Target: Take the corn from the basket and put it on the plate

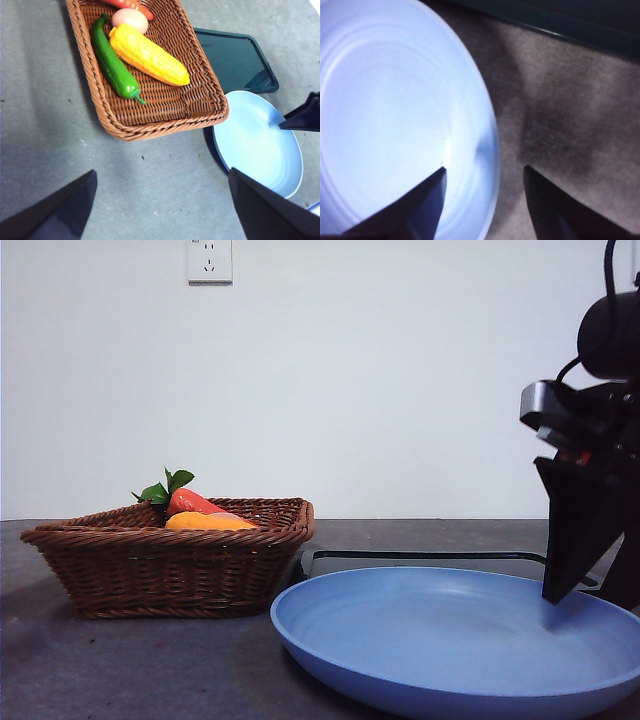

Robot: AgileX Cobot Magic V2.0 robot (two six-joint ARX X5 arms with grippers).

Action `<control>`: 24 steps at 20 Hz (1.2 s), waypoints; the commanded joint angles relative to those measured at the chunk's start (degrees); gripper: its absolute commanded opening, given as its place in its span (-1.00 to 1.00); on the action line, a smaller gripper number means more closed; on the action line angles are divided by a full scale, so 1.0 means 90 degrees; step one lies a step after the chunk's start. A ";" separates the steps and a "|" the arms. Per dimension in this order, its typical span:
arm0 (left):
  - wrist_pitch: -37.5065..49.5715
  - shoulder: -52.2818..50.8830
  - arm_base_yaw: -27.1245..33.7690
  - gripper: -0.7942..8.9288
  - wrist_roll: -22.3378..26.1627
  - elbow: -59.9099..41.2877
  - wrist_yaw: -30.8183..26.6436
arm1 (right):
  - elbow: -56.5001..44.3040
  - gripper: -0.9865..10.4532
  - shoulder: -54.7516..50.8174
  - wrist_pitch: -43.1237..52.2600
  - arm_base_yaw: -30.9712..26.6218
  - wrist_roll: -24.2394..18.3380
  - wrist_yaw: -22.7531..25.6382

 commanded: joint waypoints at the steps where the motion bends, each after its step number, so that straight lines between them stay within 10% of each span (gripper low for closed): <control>1: 0.0063 0.0032 -0.0012 0.05 -0.0024 0.0126 0.0034 | 0.0102 -0.50 0.0228 0.0121 0.0078 0.0032 0.0000; 8: 0.0182 0.0032 -0.0015 0.05 -0.0177 0.0126 0.0034 | 0.0102 -0.83 0.0357 0.0175 0.0119 0.0034 0.0039; 24: 0.1304 0.0979 -0.0369 0.04 -0.1061 0.0338 0.0029 | 0.0119 -0.82 -0.0843 -0.0474 -0.0231 0.0095 0.0372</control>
